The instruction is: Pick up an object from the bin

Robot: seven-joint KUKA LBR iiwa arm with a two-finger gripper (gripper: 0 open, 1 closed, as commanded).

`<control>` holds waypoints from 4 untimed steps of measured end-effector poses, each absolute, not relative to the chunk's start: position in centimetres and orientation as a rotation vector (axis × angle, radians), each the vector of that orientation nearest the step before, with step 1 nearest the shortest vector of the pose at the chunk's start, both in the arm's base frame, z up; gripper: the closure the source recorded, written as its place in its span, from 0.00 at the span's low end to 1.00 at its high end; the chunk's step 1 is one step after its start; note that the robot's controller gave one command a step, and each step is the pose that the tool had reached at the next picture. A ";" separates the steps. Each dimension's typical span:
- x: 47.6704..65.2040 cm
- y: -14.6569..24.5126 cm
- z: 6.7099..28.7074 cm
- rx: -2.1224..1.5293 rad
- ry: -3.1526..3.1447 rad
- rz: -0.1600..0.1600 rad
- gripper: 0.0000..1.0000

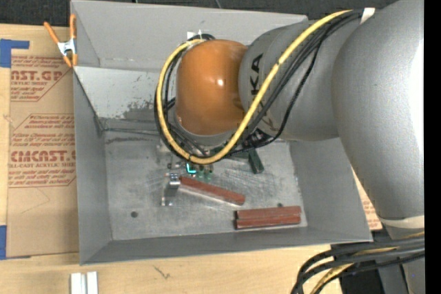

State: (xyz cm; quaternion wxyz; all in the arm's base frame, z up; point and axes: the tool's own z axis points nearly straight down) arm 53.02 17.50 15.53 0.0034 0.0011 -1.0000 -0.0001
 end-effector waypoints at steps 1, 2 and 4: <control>53.2 17.4 15.9 0.002 -3.142 -0.002 0.00; 51.7 10.1 8.4 0.122 -3.181 -0.016 1.00; 50.6 10.1 7.8 0.127 -3.140 -0.009 0.00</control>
Offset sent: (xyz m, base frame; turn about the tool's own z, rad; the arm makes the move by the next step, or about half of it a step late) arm -0.0248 -0.0778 -0.0813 -0.0751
